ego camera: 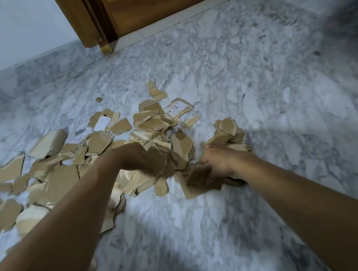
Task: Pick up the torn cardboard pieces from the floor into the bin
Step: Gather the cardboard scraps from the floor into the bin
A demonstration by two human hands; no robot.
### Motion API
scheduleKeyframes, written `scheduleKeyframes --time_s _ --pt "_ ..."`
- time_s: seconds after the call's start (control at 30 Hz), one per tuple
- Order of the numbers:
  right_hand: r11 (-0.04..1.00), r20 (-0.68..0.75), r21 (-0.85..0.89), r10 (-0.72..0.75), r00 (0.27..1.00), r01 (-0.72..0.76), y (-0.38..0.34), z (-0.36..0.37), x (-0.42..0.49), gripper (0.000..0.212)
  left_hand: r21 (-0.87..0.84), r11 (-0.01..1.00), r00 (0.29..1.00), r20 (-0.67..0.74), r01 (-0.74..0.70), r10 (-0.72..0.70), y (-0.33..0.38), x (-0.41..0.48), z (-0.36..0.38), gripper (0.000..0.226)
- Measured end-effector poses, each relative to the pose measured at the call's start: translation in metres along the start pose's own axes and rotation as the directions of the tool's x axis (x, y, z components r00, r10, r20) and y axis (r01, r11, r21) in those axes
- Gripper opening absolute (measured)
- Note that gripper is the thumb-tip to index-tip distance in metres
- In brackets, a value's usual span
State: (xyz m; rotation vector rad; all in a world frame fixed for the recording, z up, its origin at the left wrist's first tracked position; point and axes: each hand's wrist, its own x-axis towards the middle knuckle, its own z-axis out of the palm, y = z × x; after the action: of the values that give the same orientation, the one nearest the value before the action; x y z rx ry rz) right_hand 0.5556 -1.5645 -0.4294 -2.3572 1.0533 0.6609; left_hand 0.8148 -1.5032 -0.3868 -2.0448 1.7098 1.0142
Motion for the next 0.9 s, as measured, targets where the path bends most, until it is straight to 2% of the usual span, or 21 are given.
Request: scheduleKeyframes --time_s 0.1,0.17,0.27,0.33,0.43,0.57,0.6,0.67,0.73,0.77,0.8,0.83,0.9 --pt "0.978 -0.058 -0.206 -0.038 0.998 0.025 -0.007 0.029 0.007 0.063 0.11 0.993 0.998 0.057 0.034 -0.04 0.011 0.011 0.001 0.023" --pt "0.985 -0.062 -0.164 -0.061 0.996 0.05 -0.007 0.037 0.007 0.068 0.18 0.984 0.998 0.064 0.011 -0.023 0.018 0.02 0.007 0.032" --pt "0.991 -0.043 -0.118 -0.068 0.997 0.062 -0.008 0.039 0.005 0.067 0.313 0.946 0.996 0.033 -0.086 0.079 0.03 0.031 0.024 0.064" --pt "0.992 -0.084 -0.121 -0.056 0.995 0.045 -0.008 0.045 0.002 0.064 0.379 0.912 0.987 0.046 -0.158 0.152 0.039 0.038 0.033 0.07" --pt "0.997 -0.191 -0.062 -0.052 0.98 0.041 -0.004 0.061 -0.002 0.059 0.303 0.945 0.992 0.048 -0.126 0.117 0.04 0.047 0.035 0.082" --pt "0.955 -0.174 0.297 0.024 0.984 0.029 0.002 0.076 -0.009 0.065 0.206 0.975 0.996 0.015 -0.087 0.086 0.033 0.044 0.037 0.069" --pt "0.941 -0.172 0.339 0.034 0.984 0.027 0.002 0.077 -0.011 0.068 0.181 0.979 0.995 -0.004 -0.093 0.096 0.032 0.043 0.039 0.068" --pt "0.944 -0.155 0.329 0.047 0.987 0.007 0.007 0.077 -0.011 0.064 0.128 0.986 0.993 -0.022 -0.109 0.112 0.025 0.042 0.042 0.065" --pt "0.969 -0.054 0.244 0.048 0.997 -0.033 0.016 0.071 -0.012 0.032 0.08 0.987 0.99 -0.026 -0.136 0.139 0.017 0.037 0.044 0.057" --pt "0.99 -0.041 0.142 0.01 0.999 -0.004 0.019 0.062 -0.014 0.023 0.039 0.989 0.989 -0.038 -0.145 0.146 0.012 0.034 0.043 0.049" --pt "0.985 -0.03 0.172 0.023 0.999 -0.018 0.026 0.055 -0.017 0.021 -0.023 0.986 0.984 -0.073 -0.163 0.161 0.006 0.031 0.043 0.039" --pt "0.982 0.011 0.182 0.043 0.999 -0.044 0.033 0.047 -0.021 0.029 -0.09 0.981 0.981 -0.109 -0.172 0.162 -0.001 0.025 0.042 0.028" --pt "0.917 0.023 0.357 0.185 0.982 -0.181 0.041 0.033 -0.029 0.053 -0.191 0.964 0.974 -0.169 -0.184 0.152 -0.015 0.011 0.038 0.014"
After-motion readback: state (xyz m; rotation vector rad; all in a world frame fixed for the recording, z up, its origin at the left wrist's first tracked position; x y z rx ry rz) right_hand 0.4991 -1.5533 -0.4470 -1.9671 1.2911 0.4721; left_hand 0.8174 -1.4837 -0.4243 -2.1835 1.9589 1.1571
